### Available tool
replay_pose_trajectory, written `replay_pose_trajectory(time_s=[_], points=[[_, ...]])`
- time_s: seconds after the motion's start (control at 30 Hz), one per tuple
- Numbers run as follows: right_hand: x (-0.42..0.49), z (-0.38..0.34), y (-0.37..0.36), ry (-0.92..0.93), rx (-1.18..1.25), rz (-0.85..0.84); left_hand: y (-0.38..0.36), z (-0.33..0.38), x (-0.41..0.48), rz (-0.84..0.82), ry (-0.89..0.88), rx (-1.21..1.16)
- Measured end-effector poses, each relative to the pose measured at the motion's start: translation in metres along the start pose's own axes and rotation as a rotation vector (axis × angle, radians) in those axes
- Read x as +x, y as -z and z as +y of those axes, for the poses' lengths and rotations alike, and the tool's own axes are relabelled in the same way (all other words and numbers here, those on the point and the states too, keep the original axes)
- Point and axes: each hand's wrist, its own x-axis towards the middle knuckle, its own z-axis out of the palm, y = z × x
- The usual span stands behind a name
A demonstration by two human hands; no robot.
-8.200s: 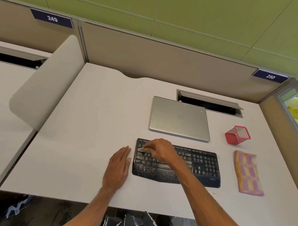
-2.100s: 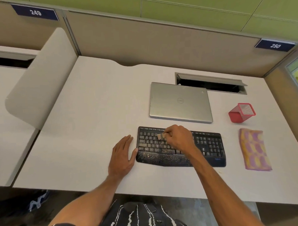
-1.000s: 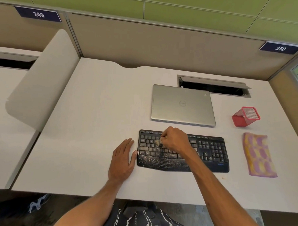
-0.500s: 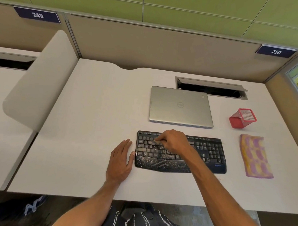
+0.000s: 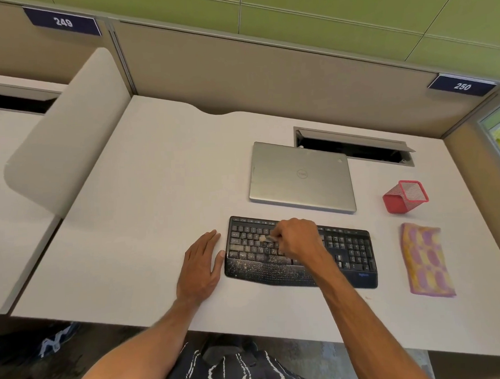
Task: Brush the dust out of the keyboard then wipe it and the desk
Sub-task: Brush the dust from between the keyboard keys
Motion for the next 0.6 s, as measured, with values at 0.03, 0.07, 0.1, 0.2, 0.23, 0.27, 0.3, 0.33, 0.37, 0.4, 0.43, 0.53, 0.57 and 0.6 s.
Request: replay_pose_trajectory(time_s=[0.03, 0.07, 0.1, 0.2, 0.23, 0.27, 0.3, 0.33, 0.37, 0.4, 0.43, 0.53, 0.57, 0.6], points=[[-0.001, 0.004, 0.003, -0.023, -0.014, -0.012, 0.000, 0.000, 0.000, -0.001, 0.000, -0.001], [-0.001, 0.008, 0.006, -0.041, -0.019, -0.011, 0.000, 0.000, 0.000, -0.003, 0.000, -0.001], [-0.001, 0.011, 0.009, -0.055, 0.012, 0.007, 0.000, 0.000, 0.000, -0.003, -0.001, -0.002], [0.001, 0.011, 0.010, -0.097, 0.166, 0.089, 0.000, 0.000, 0.000, -0.001, -0.004, 0.000], [0.001, 0.008, 0.008, -0.111, 0.206, 0.102, 0.000, 0.000, 0.000, -0.001, -0.004, 0.000], [0.000, 0.006, 0.005, -0.120, 0.239, 0.109, 0.000, 0.000, 0.000, -0.001, -0.004, 0.000], [0.000, 0.004, 0.001, -0.121, 0.264, 0.106, 0.000, 0.000, 0.000, 0.000, -0.003, -0.001], [-0.001, 0.002, -0.002, -0.116, 0.275, 0.094, -0.001, 0.000, 0.000, 0.001, -0.003, -0.001], [-0.002, 0.001, -0.004, -0.110, 0.278, 0.072, -0.001, 0.000, 0.000, 0.003, -0.003, 0.000], [-0.003, 0.000, -0.005, -0.102, 0.277, 0.043, 0.000, 0.000, 0.000, 0.004, -0.004, 0.003], [-0.004, 0.000, -0.005, -0.097, 0.280, 0.011, -0.001, -0.001, 0.000, 0.005, -0.005, 0.005], [-0.004, 0.001, 0.000, -0.112, 0.297, 0.010, 0.000, 0.001, -0.001, 0.006, -0.007, 0.002], [-0.003, 0.001, 0.001, -0.130, 0.302, 0.051, 0.000, 0.001, -0.001, 0.008, -0.008, 0.002], [-0.002, 0.001, 0.001, -0.152, 0.307, 0.090, 0.000, 0.001, -0.001, 0.010, -0.008, 0.000]])
